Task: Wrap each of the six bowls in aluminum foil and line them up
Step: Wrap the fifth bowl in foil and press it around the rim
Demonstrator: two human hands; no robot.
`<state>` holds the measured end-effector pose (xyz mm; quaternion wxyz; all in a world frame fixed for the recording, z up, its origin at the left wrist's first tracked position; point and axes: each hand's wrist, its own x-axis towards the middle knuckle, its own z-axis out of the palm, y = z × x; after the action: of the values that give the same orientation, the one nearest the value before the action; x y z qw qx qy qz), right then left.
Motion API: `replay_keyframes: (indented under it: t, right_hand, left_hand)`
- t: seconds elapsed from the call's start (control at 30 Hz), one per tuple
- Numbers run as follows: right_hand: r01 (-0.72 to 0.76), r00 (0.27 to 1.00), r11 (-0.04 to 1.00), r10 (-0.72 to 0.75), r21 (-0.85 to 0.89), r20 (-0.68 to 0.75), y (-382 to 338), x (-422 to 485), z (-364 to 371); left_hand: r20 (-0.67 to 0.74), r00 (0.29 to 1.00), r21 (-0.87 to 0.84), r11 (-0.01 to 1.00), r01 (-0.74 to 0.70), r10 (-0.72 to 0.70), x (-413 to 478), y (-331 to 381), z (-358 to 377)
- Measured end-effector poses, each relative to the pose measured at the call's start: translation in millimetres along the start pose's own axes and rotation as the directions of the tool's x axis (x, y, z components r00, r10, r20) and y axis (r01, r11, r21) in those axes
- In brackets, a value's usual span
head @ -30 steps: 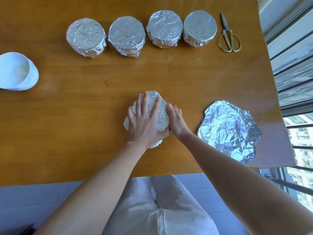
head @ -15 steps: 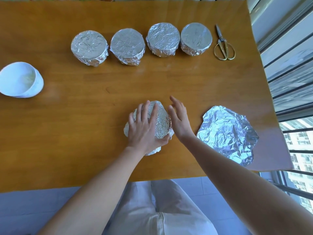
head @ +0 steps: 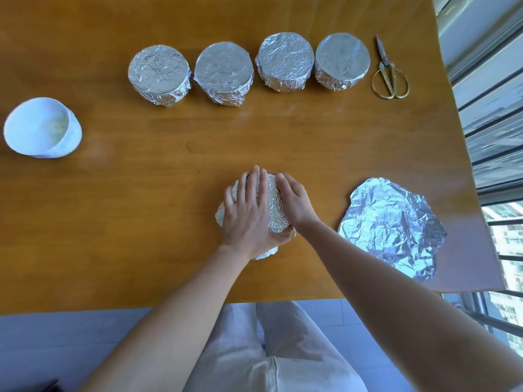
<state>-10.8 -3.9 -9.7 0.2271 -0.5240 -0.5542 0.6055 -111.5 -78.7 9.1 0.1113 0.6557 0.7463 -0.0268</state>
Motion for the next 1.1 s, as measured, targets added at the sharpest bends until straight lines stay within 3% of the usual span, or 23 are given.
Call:
replay_keyframes:
  t: [0.23,0.43,0.67,0.8,0.87,0.93,1.03,1.1]
  right_hand:
    - [-0.044,0.999,0.997,0.045,0.066,-0.022,1,-2,1]
    - [-0.053,0.992,0.987,0.07,0.151,-0.106,4,-16,1]
    - [-0.092,0.995,0.985,0.097,0.143,-0.029,4,-17,-9]
    - [-0.102,0.994,0.99,0.104,0.1,-0.015,6,-15,-16]
    - [-0.016,0.995,1.0,0.014,-0.02,-0.097,0,-12,-22]
    - [0.172,0.971,0.957,-0.204,-0.236,-0.122,-10,-10,-26]
    - [0.474,0.863,0.717,-0.492,-0.511,0.109,-21,-6,-23]
    - [0.591,0.791,0.535,-0.529,-0.603,0.307,-20,-7,-15]
  left_hand:
    - [0.005,1.0,0.001,1.0,-0.024,0.024,1,-2,1]
    - [-0.025,0.985,0.013,0.985,-0.171,0.171,2,-10,3]
    - [-0.057,0.969,0.068,0.969,-0.237,0.241,-3,-19,-9]
    - [-0.095,0.98,0.001,0.984,-0.177,0.177,-14,-29,-11]
    - [-0.124,0.987,-0.061,0.992,-0.11,0.102,-22,-31,-8]
    - [-0.135,0.99,-0.103,0.993,-0.055,0.041,-31,-29,-4]
    - [-0.139,0.99,-0.167,0.985,-0.029,0.006,-36,-23,6]
    - [-0.139,0.99,-0.212,0.977,-0.015,-0.015,-35,-20,11]
